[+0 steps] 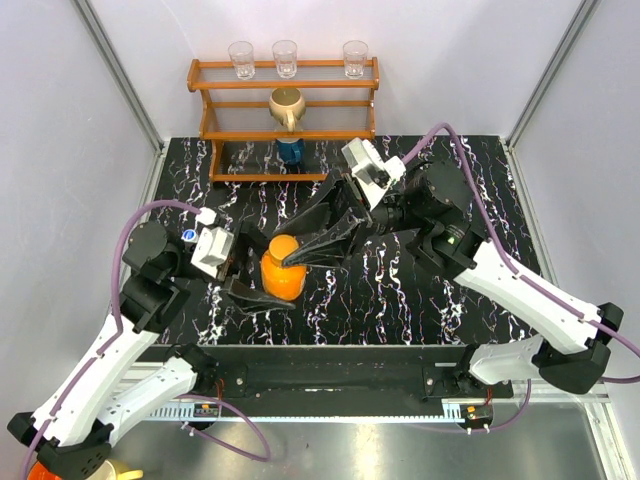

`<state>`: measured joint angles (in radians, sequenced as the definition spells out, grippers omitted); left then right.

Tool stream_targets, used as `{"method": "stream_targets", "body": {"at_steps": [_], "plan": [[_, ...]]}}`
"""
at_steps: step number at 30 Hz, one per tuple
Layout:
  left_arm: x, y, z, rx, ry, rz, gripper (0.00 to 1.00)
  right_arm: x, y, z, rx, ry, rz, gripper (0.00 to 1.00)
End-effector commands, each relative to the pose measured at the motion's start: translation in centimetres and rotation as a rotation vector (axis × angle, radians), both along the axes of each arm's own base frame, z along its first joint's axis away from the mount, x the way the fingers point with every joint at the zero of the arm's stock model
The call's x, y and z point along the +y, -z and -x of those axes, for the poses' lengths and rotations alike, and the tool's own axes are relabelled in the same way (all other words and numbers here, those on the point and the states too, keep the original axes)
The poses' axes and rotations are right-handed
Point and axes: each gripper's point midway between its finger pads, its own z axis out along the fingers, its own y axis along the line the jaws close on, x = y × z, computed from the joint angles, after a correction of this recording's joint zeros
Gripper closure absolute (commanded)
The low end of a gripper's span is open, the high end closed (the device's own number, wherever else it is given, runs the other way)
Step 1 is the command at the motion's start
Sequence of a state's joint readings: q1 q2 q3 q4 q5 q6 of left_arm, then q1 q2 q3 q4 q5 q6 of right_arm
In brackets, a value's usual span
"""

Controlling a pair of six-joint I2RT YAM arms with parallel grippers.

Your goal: Screw on the bottle caps

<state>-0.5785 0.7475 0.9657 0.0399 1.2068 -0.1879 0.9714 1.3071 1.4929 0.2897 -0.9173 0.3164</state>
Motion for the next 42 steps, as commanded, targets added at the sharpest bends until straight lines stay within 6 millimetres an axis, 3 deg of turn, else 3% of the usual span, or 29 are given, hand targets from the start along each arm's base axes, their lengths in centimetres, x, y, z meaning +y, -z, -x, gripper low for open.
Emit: {"method": "stream_targets", "body": {"at_steps": [1, 10, 14, 19, 21, 23, 24, 26, 27, 29, 32, 37, 42], "plan": [[0.1, -1.8, -6.4, -0.036, -0.353, 0.073, 0.89, 0.4, 2.6, -2.6, 0.037, 0.166, 0.099, 0.75], [3.1, -0.5, -13.3, -0.081, -0.769, 0.017, 0.91, -1.6, 6.6, -7.4, 0.144, 0.516, 0.214, 1.0], [4.3, -0.3, -14.6, -0.094, -0.872, 0.008, 0.93, -2.6, 6.3, -8.4, 0.198, 0.609, 0.192, 1.0], [5.8, -0.1, -16.1, -0.102, -0.99, -0.007, 0.94, -2.5, 5.6, -9.6, 0.283, 0.685, 0.164, 1.0], [6.1, -0.1, -16.1, -0.101, -1.003, -0.008, 0.94, -2.2, 5.4, -9.5, 0.297, 0.682, 0.154, 0.87], [5.9, 0.2, -15.8, -0.097, -0.986, -0.01, 0.94, -1.9, 4.8, -9.0, 0.304, 0.649, 0.124, 0.62], [5.6, 0.2, -15.4, -0.096, -0.962, -0.009, 0.94, -2.0, 4.4, -8.9, 0.304, 0.641, 0.103, 0.44], [5.3, 0.4, -15.0, -0.086, -0.932, -0.002, 0.93, -2.8, 2.4, -8.1, 0.282, 0.616, 0.004, 0.24], [4.8, 0.4, -14.3, -0.091, -0.887, 0.0, 0.94, -3.9, 0.4, -7.2, 0.258, 0.593, -0.077, 0.11], [4.1, 0.4, -13.4, -0.075, -0.825, 0.016, 0.93, -4.4, 0.2, -6.7, 0.24, 0.582, -0.114, 0.01], [2.2, 0.2, -10.4, -0.066, -0.623, 0.041, 0.92, -5.0, -0.8, -5.4, 0.166, 0.539, -0.149, 0.0], [0.4, 0.3, -2.5, -0.057, -0.141, 0.046, 0.91, -3.7, -0.7, -4.2, 0.071, 0.429, -0.098, 0.0], [0.6, 0.3, -0.2, -0.056, -0.002, 0.018, 0.91, -2.4, -0.9, -2.2, 0.027, 0.272, -0.08, 0.0]]}}
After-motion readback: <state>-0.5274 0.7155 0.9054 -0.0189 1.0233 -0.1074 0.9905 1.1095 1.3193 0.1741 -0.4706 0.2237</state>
